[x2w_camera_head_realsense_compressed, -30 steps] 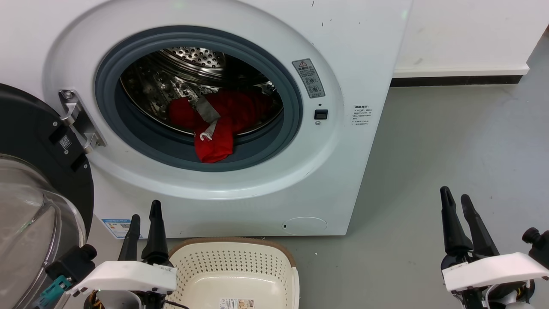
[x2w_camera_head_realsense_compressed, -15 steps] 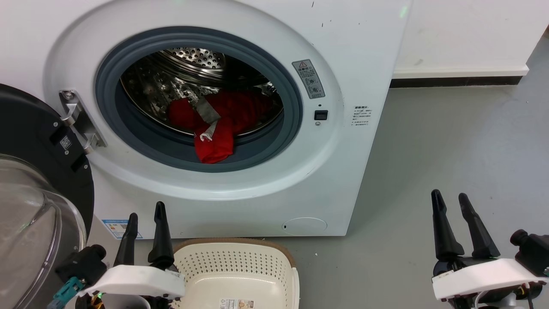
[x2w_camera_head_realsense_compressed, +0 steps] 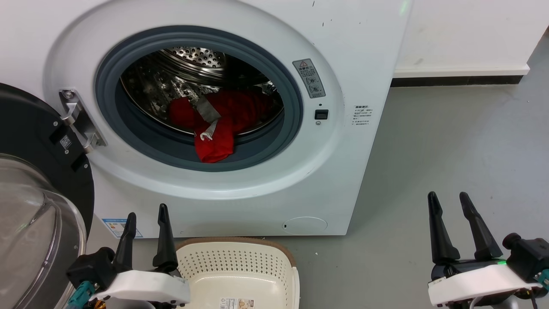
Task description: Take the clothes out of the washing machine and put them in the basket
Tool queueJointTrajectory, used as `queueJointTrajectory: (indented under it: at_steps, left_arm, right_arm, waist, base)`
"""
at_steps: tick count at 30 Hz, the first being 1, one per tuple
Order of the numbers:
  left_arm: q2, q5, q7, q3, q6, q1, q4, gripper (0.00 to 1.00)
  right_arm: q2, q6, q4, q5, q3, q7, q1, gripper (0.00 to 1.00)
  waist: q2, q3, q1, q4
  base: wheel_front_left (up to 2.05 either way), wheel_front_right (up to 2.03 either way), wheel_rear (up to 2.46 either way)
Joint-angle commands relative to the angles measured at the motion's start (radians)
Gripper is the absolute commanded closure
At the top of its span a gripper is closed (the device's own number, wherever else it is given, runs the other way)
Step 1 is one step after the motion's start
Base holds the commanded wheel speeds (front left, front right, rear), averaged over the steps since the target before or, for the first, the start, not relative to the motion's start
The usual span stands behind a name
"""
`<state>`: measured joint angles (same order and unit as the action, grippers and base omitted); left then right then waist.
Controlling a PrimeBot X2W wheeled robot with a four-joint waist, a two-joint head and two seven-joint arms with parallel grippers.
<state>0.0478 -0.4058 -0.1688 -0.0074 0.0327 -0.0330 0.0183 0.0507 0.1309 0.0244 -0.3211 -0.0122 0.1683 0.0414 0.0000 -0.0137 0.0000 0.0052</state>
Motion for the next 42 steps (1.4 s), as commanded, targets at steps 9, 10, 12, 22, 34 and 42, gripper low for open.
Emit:
queueJointTrajectory:
  at_steps: [9, 10, 12, 22, 34, 42]
  left_arm:
    - [0.003, 0.093, -0.027, -0.007, 0.002, -0.015, -0.018, 0.0]
    - [0.003, 0.102, -0.03, -0.008, 0.002, -0.016, -0.018, 0.0]
    - [0.003, 0.12, -0.034, -0.009, 0.004, -0.018, -0.018, 0.0]
    - [0.003, 0.199, -0.056, -0.015, 0.011, -0.031, -0.006, 0.0]
    - [0.003, 0.277, -0.076, -0.019, 0.019, -0.046, -0.001, 0.0]
    - [0.003, 0.328, -0.092, -0.025, 0.026, -0.055, -0.001, 0.0]
  right_arm:
    - [0.0, 0.0, 0.029, 0.094, -0.004, 0.028, 0.017, 0.0]
    - [0.0, 0.0, 0.031, 0.103, -0.005, 0.031, 0.018, 0.0]
    - [0.0, 0.0, 0.034, 0.119, -0.007, 0.035, 0.022, 0.0]
    - [-0.001, 0.0, 0.049, 0.199, -0.012, 0.055, 0.032, 0.0]
    - [-0.001, 0.0, 0.066, 0.267, -0.013, 0.077, 0.045, 0.0]
    - [-0.001, 0.0, 0.075, 0.312, -0.014, 0.092, 0.058, 0.0]
  waist:
    - [0.0, -0.003, 0.0, -0.001]
    - [0.0, -0.003, 0.0, -0.001]
    - [0.0, -0.003, 0.0, -0.001]
    - [0.0, -0.002, 0.0, 0.0]
    - [0.0, -0.001, 0.0, 0.001]
    - [0.0, -0.005, 0.0, 0.001]
  base:
    - [0.0, 0.0, 0.0]
    - [0.0, 0.0, 0.0]
    - [0.0, 0.0, 0.0]
    - [0.0, 0.0, 0.0]
    - [0.0, 0.0, 0.0]
    - [0.0, 0.0, 0.0]
